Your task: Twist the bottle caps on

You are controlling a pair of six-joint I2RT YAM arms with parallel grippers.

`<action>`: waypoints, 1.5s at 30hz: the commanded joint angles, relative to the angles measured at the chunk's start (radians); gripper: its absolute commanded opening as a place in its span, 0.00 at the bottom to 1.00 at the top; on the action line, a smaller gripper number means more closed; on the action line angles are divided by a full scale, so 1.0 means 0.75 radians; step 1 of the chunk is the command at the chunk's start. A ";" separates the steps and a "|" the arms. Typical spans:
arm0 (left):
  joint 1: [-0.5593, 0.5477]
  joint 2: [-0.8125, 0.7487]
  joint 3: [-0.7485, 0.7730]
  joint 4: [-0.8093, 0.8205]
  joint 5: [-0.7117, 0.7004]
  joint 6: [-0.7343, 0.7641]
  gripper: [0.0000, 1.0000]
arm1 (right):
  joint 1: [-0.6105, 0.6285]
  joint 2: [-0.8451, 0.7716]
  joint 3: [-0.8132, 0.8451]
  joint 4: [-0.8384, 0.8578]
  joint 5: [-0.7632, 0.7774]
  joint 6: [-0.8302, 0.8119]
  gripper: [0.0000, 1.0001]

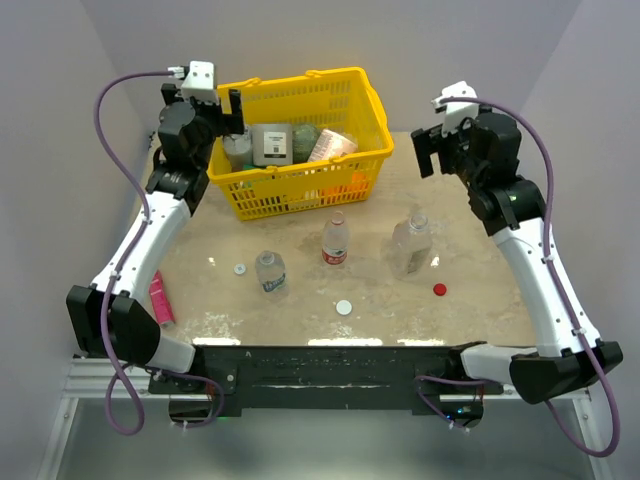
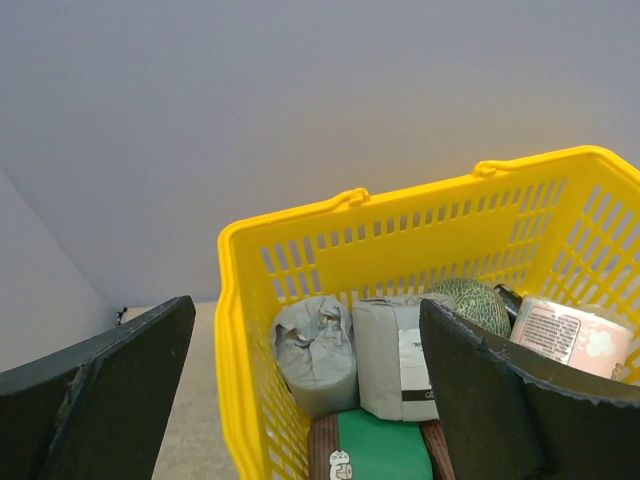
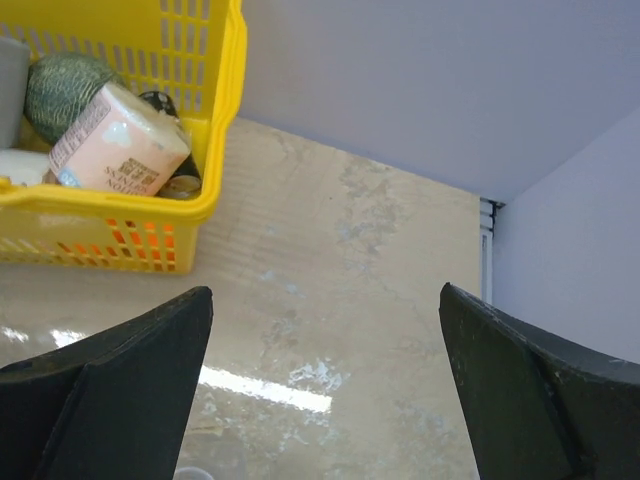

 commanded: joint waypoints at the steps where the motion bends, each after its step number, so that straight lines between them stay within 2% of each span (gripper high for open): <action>1: -0.013 0.018 0.037 -0.011 0.020 0.024 1.00 | 0.006 -0.043 0.002 -0.235 -0.451 -0.492 0.99; 2: -0.013 0.018 0.045 -0.025 0.057 0.034 1.00 | 0.006 -0.049 -0.008 -0.351 -0.518 -0.696 0.99; 5: -0.025 0.018 0.066 -0.060 0.167 0.053 1.00 | 0.014 -0.061 -0.017 -0.310 -0.519 -0.580 0.99; 9: -0.033 -0.002 0.039 -0.016 0.080 0.051 1.00 | 0.012 -0.118 -0.078 -0.195 -0.625 -0.569 0.99; 11: -0.033 -0.017 0.023 -0.005 0.063 0.071 1.00 | 0.014 -0.145 -0.133 -0.034 -0.589 -0.525 0.99; 14: -0.036 -0.027 0.023 -0.040 0.088 0.104 1.00 | 0.014 -0.137 -0.131 0.056 -0.591 -0.532 0.99; 16: -0.036 -0.037 0.003 -0.030 0.041 0.085 1.00 | 0.029 -0.107 -0.160 0.122 -0.452 -0.577 0.99; 18: -0.036 -0.037 0.015 -0.066 -0.090 0.083 1.00 | 0.065 -0.066 -0.166 0.132 -0.189 -0.626 0.99; 20: -0.036 -0.055 0.009 -0.101 -0.190 0.112 1.00 | 0.064 -0.002 -0.154 0.179 -0.051 -0.596 0.99; 21: -0.036 -0.078 -0.032 -0.093 -0.204 0.128 1.00 | 0.066 0.022 -0.127 0.159 -0.079 -0.578 0.99; 23: -0.036 -0.159 -0.071 -0.081 -0.111 0.218 1.00 | 0.064 0.106 0.058 -0.090 -0.236 -0.529 0.99; 25: -0.036 -0.203 -0.081 -0.113 -0.047 0.212 1.00 | 0.063 0.157 0.240 -0.304 -0.536 -0.427 0.99; 27: -0.038 -0.209 -0.035 -0.262 0.065 0.202 1.00 | 0.061 0.194 0.310 -0.364 -0.651 -0.341 0.99; 28: -0.038 -0.201 -0.016 -0.311 0.094 0.192 1.00 | 0.066 0.212 0.375 -0.478 -0.723 -0.334 0.99; 30: -0.038 -0.199 0.003 -0.389 0.238 0.169 1.00 | 0.064 0.268 0.425 -0.611 -0.724 -0.338 0.97; 32: -0.050 -0.215 0.000 -0.416 0.473 0.230 0.93 | 0.061 0.282 0.415 -0.769 -0.665 -0.346 0.90; 33: -0.056 -0.215 -0.002 -0.414 0.515 0.231 0.93 | 0.055 0.266 0.391 -0.800 -0.658 -0.346 0.89; 40: -0.064 -0.170 0.005 -0.383 0.552 0.175 0.93 | 0.051 0.133 0.078 -0.833 -0.572 -0.297 0.82; 45: -0.064 -0.164 0.003 -0.400 0.585 0.151 0.93 | 0.045 0.159 0.039 -0.809 -0.472 -0.295 0.78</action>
